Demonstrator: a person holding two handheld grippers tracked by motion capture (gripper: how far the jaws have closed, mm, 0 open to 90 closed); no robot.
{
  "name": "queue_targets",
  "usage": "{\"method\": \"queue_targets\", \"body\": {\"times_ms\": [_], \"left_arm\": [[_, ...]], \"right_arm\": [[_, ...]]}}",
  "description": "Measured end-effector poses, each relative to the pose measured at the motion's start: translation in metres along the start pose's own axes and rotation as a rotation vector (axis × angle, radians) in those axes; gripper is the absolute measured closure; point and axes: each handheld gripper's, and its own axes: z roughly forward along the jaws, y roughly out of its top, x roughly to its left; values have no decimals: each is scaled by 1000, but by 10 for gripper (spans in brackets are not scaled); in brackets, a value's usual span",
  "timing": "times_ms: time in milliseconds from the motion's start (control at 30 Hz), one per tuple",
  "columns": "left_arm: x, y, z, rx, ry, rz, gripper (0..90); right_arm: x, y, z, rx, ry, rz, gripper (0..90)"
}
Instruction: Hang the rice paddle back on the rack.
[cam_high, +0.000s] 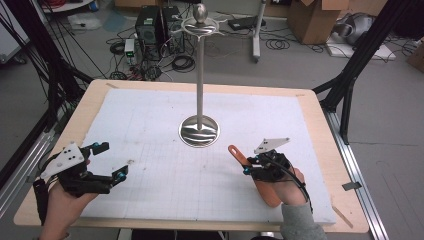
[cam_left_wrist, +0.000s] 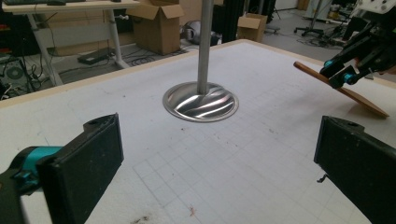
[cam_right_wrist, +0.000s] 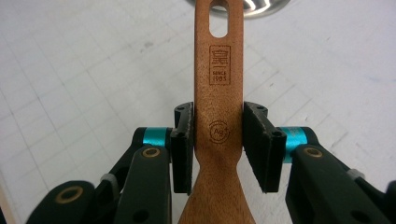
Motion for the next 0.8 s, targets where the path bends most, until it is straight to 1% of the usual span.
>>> {"method": "queue_targets", "body": {"times_ms": [167, 267, 467, 567, 633, 667, 700, 800], "left_arm": [[0, 0, 0, 2, 1, 1, 17], [-1, 0, 1, 3, 0, 4, 17], [0, 0, 1, 2, -1, 1, 17], [-1, 0, 2, 4, -1, 3, 17], [-1, 0, 2, 5, -1, 2, 17], [-1, 0, 2, 6, -1, 3, 18], [-1, 0, 2, 5, -1, 3, 17], [-1, 0, 2, 6, -3, 1, 18]], "right_arm": [[-1, 1, -11, -76, -6, 25, 646], [-2, 0, -17, -123, -21, 18, 646], [-4, 0, -29, -203, -43, 35, 646], [-4, 0, -35, -235, -60, 31, 646], [-4, 0, -38, -251, -61, 42, 646], [-4, 0, -39, -260, -64, 38, 646], [-4, 0, -40, -264, -64, 48, 646], [-5, -1, -42, -290, -69, 52, 646]]}}
